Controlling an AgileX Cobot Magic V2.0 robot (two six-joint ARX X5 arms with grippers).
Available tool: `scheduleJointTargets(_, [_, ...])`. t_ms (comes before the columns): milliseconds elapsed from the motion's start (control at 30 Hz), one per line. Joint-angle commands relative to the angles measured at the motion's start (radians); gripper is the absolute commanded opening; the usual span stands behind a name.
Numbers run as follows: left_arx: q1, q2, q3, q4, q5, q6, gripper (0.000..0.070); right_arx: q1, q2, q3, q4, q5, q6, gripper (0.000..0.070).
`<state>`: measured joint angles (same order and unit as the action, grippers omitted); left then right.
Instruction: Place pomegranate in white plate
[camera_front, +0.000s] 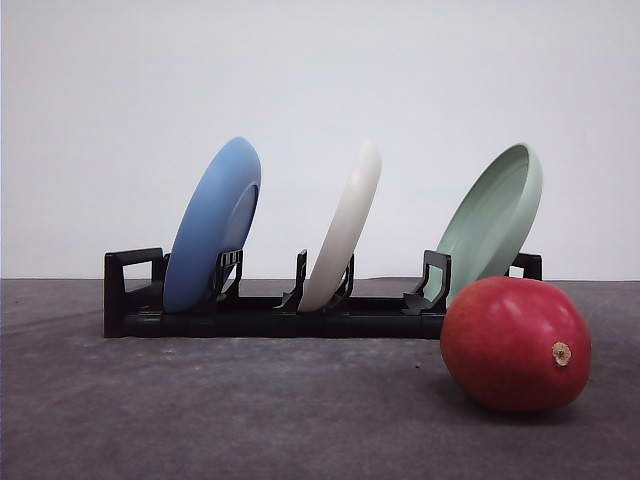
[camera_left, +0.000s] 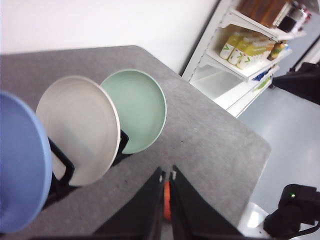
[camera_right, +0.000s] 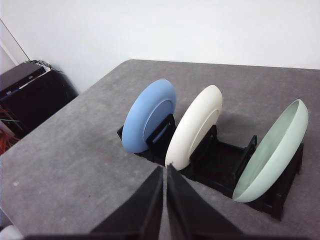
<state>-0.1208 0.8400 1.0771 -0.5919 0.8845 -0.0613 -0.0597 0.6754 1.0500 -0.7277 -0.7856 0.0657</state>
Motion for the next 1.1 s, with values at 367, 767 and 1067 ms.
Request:
scheduleJointTargets(367, [-0.012,0.036,0.016,0.008,0.003,0.05,0.0566,0.0,0.003,0.014,0.009,0.0,-0.025,0.0607])
scheduleJointTargets(767, [-0.188,0.204,0.017,0.044,-0.122,-0.089,0.057,0.001,0.003,0.014,0.009,0.0,-0.011,0.0617])
scheduleJointTargets(1067, [-0.449,0.497,0.21,0.011,-0.415,-0.127,0.0604,0.023,0.003,0.014,0.009,0.0,0.002,0.0617])
